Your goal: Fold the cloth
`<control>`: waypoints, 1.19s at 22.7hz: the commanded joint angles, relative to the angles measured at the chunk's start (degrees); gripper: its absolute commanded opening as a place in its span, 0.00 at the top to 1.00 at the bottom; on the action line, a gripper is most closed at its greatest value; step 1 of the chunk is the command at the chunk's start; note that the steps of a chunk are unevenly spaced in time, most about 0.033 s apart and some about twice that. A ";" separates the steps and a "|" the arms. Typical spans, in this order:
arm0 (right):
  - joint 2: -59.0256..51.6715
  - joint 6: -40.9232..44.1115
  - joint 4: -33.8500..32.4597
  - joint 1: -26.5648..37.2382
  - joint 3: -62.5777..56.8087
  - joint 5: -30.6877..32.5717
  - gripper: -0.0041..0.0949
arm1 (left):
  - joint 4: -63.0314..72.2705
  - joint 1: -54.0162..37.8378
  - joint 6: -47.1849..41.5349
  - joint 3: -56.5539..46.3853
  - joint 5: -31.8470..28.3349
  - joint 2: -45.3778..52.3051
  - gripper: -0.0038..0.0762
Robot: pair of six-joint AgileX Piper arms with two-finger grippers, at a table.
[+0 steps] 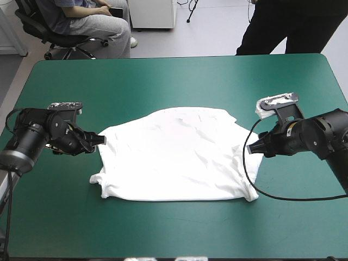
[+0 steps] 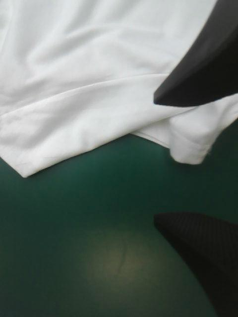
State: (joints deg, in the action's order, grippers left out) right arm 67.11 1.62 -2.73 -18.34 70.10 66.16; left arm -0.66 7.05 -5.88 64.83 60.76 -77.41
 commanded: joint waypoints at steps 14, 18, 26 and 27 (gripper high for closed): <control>-1.26 0.02 -0.52 0.48 1.87 -3.55 0.50 | 3.72 -2.38 7.48 2.60 -9.58 -20.01 0.48; -1.26 0.02 -0.41 0.48 1.87 -3.70 0.51 | 4.40 -2.38 7.48 5.34 -8.01 -22.66 0.71; -1.26 0.30 -0.16 0.48 1.87 -3.70 0.52 | 3.45 -2.38 7.35 6.71 -5.47 -22.54 0.97; -1.26 0.30 -0.16 0.48 1.87 -3.70 0.52 | 3.19 -2.38 7.11 7.50 -4.71 -22.54 0.97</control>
State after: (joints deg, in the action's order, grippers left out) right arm 67.11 1.93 -2.79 -18.34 70.13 64.81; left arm 5.07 4.81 1.78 70.16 55.02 -101.60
